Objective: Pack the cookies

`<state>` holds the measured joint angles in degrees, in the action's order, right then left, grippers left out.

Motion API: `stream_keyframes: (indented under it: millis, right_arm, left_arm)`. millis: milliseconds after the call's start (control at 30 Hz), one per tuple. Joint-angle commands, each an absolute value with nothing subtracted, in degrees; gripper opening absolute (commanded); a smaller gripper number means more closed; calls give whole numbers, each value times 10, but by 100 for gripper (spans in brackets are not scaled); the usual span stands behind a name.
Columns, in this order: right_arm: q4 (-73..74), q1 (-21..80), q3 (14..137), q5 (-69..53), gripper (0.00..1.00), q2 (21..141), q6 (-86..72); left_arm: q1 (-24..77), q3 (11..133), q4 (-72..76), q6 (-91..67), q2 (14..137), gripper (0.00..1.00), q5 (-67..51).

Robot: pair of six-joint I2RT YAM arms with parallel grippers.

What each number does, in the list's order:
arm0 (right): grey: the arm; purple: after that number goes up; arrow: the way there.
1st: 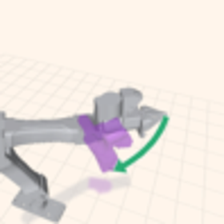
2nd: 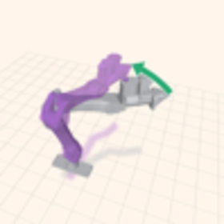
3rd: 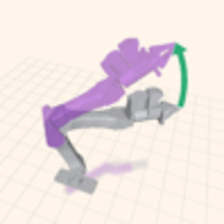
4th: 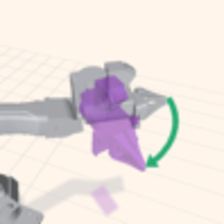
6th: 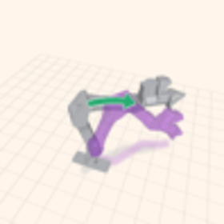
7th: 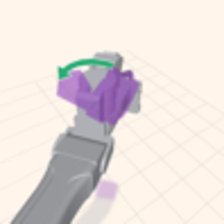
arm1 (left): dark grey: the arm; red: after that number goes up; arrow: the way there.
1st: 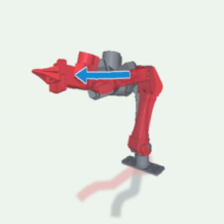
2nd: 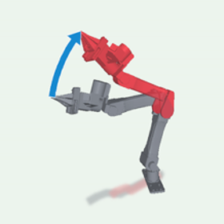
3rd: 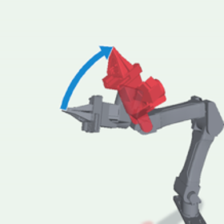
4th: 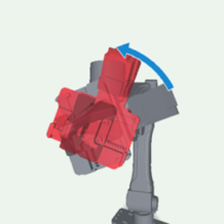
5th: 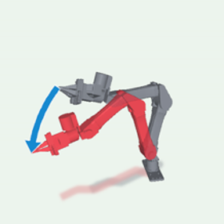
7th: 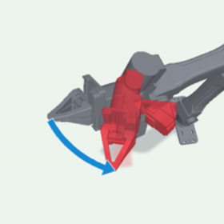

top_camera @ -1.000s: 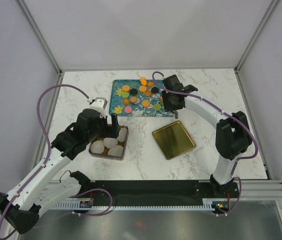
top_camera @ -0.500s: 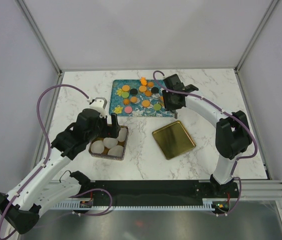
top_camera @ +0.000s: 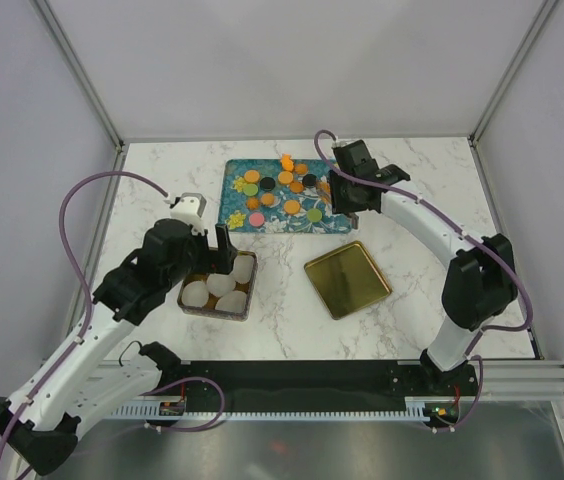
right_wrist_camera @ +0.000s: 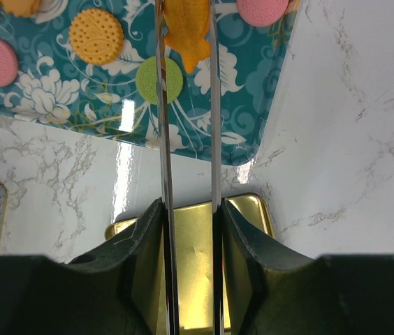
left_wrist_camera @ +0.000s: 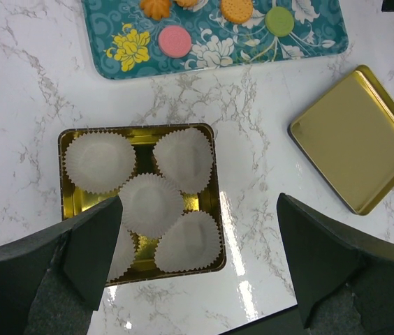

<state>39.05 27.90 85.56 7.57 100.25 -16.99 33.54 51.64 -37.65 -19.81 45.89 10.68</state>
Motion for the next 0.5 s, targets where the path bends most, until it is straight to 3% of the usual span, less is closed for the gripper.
stream_keyframes:
  millis: [0,233,467]
  right_arm:
    - [386,284,887,82,16,957,-183]
    - [395,328,907,82,13,939,-192]
    - [406,451,955,93,13,953,-207]
  left_arm:
    - [332,547,-368,-190,447,100,133]
    - [331,591,-382,-187,439,100,143]
    - [331,662,-402,-188,414,100,171]
